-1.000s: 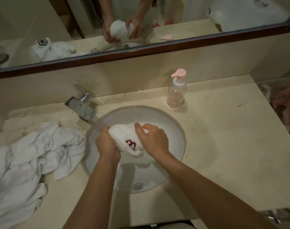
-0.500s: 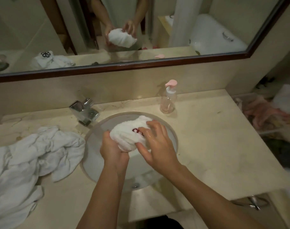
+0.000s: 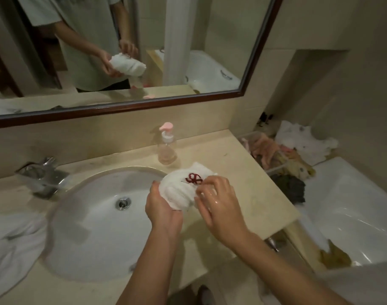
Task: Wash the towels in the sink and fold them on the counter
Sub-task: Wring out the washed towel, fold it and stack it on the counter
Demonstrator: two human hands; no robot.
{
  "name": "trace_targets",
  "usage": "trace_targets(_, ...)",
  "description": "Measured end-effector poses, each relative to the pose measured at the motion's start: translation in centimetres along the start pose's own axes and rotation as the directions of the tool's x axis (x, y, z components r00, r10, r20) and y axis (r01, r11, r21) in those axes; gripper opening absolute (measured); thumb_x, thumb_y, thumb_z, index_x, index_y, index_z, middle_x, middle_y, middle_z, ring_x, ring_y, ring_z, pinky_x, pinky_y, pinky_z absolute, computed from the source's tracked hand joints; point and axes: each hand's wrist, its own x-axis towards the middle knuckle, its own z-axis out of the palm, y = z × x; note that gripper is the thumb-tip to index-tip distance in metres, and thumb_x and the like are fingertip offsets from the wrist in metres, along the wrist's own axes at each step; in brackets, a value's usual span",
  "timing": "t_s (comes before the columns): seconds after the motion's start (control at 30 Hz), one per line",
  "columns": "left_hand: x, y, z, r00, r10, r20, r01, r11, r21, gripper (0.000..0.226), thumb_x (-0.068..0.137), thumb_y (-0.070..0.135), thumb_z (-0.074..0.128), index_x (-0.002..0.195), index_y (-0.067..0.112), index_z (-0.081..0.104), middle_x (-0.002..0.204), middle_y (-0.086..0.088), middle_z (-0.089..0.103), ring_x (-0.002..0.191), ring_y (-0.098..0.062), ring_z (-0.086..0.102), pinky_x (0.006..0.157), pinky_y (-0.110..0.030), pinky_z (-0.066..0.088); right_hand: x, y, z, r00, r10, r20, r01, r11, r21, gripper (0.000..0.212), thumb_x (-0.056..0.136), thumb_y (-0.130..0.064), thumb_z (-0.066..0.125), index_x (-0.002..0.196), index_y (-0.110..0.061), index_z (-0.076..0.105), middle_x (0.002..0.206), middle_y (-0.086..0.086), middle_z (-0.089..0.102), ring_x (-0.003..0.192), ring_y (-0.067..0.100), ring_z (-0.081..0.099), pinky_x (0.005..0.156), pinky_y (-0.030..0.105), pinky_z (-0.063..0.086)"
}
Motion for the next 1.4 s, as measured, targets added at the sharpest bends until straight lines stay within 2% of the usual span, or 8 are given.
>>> trace_targets(0.27,1.4,-6.2,2.5,0.97,-0.241,0.034,0.243,0.965,-0.098,0.056,0.097,0.045,0.044,0.13,0.002,0.058,0.124,-0.023,0.065,0.112,-0.04,0.065,0.09,-0.045,0.055,-2.8,1.3,0.4,0.96,0.278,-0.04,-0.264,0.943,0.204,0.017,0.087,-0.026,0.059,0.096,-0.012,0.062,0.105,0.002,0.057,0.096,0.016,0.053,0.079,0.026,0.047)
trace_targets(0.37,2.1,-8.5,3.6,0.98,-0.189,0.057,0.195,0.973,-0.123,0.052,0.099,0.038,0.044,0.134,0.001,0.054,0.125,-0.023,0.064,0.116,-0.038,0.062,0.102,-0.047,0.048,-1.9,4.2,-1.5,0.72,0.666,0.195,-0.631,0.511,0.584,0.032,0.089,-0.049,0.062,0.101,-0.02,0.057,0.107,-0.002,0.059,0.094,0.009,0.06,0.08,0.024,0.049)
trace_targets(0.47,1.9,-11.1,4.6,0.989,-0.12,0.086,0.123,0.992,-0.029,0.051,0.102,0.039,0.044,0.131,-0.002,0.054,0.126,-0.025,0.064,0.118,-0.035,0.062,0.108,-0.046,0.043,-0.5,9.3,-1.1,0.414,0.8,0.435,-0.857,0.18,0.484,0.066,0.073,-0.072,0.066,0.115,-0.024,0.05,0.113,0.0,0.061,0.1,0.015,0.065,0.09,0.036,0.055)
trace_targets(0.6,2.3,-13.9,5.0,0.987,0.15,0.066,-0.163,0.921,0.353,0.03,0.1,0.029,0.055,0.119,0.008,0.062,0.119,-0.019,0.067,0.106,-0.03,0.068,0.092,-0.044,0.054,0.6,14.3,-1.3,0.361,0.735,0.575,-0.794,-0.082,0.602,0.025,0.09,-0.035,0.071,0.097,-0.012,0.063,0.091,0.004,0.074,0.084,0.018,0.071,0.07,0.026,0.057)
trace_targets(0.73,3.1,-14.4,4.5,0.932,0.257,0.254,-0.358,0.564,0.744,0.031,0.086,0.042,0.071,0.104,0.019,0.06,0.103,-0.004,0.067,0.1,-0.03,0.066,0.082,-0.041,0.056,1.1,17.0,-1.0,0.309,0.699,0.645,-0.782,-0.199,0.59,0.029,0.093,-0.025,0.068,0.108,-0.002,0.058,0.106,0.017,0.07,0.086,0.021,0.07,0.065,0.026,0.055)
trace_targets(0.93,5.1,-14.4,4.4,0.9,-0.093,0.426,-0.373,0.342,0.863,0.071,0.077,0.035,0.071,0.14,0.045,0.04,0.11,0.004,0.067,0.098,-0.012,0.066,0.079,-0.026,0.055,1.2,19.1,0.0,0.496,0.686,0.533,-0.848,0.251,0.466,0.03,0.087,-0.018,0.073,0.11,-0.017,0.054,0.107,-0.005,0.059,0.102,0.014,0.06,0.093,0.033,0.051)
trace_targets(1.17,6.5,-13.6,6.5,0.923,-0.017,0.384,-0.377,0.15,0.914,0.063,0.056,0.052,0.082,0.106,0.025,0.055,0.1,0.005,0.068,0.089,-0.014,0.067,0.076,-0.036,0.056,1.9,18.5,-0.3,0.688,0.592,0.42,-0.71,0.429,0.558,0.027,0.084,0.001,0.062,0.097,-0.022,0.058,0.098,-0.003,0.058,0.095,0.014,0.056,0.084,0.019,0.045)
trace_targets(1.4,6.1,-10.8,8.3,0.837,-0.074,0.542,-0.479,0.377,0.793,0.022,0.101,0.025,0.056,0.109,0.018,0.074,0.105,0.002,0.075,0.104,-0.019,0.069,0.098,-0.049,0.052,2.8,20.5,-2.5,0.627,0.514,0.586,-0.778,0.451,0.437,0.056,0.088,-0.023,0.073,0.134,-0.037,0.043,0.115,-0.008,0.054,0.102,0.002,0.056,0.078,0.018,0.048)
